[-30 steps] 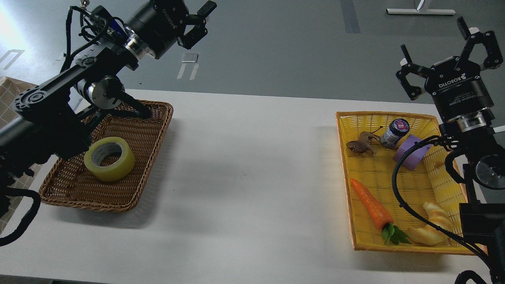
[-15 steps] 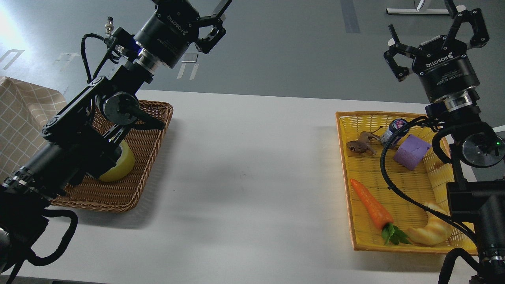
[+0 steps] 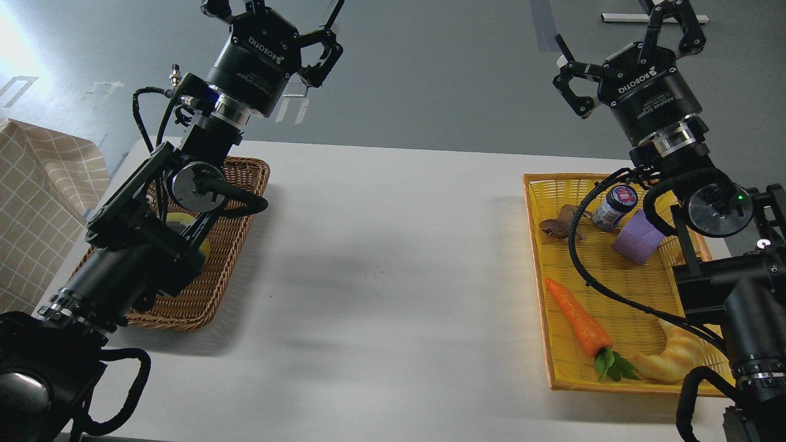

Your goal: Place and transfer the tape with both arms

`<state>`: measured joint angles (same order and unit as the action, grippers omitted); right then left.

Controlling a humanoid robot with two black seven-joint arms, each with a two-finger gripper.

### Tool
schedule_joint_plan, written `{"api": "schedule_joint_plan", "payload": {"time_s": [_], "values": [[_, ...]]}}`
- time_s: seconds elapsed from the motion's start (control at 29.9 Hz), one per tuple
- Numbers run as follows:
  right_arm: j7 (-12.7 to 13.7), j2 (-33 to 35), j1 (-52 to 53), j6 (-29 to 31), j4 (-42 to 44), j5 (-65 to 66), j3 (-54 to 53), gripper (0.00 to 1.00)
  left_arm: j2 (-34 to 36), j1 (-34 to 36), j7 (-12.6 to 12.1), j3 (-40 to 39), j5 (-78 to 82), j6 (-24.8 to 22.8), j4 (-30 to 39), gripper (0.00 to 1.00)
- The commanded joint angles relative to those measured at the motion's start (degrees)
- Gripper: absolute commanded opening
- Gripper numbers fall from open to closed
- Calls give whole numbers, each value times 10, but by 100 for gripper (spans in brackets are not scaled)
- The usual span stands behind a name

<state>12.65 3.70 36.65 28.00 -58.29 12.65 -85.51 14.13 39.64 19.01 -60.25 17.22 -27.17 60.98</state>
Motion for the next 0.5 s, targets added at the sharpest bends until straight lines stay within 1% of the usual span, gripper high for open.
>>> {"api": "schedule_joint_plan", "payload": {"time_s": [0.0, 0.47], "values": [[0, -1, 0, 0, 4, 0, 16, 100, 1, -3, -1, 0, -1, 0, -1, 98], [0, -14, 3, 0, 8, 0, 16, 100, -6, -4, -1, -6, -1, 0, -2, 98]]}}
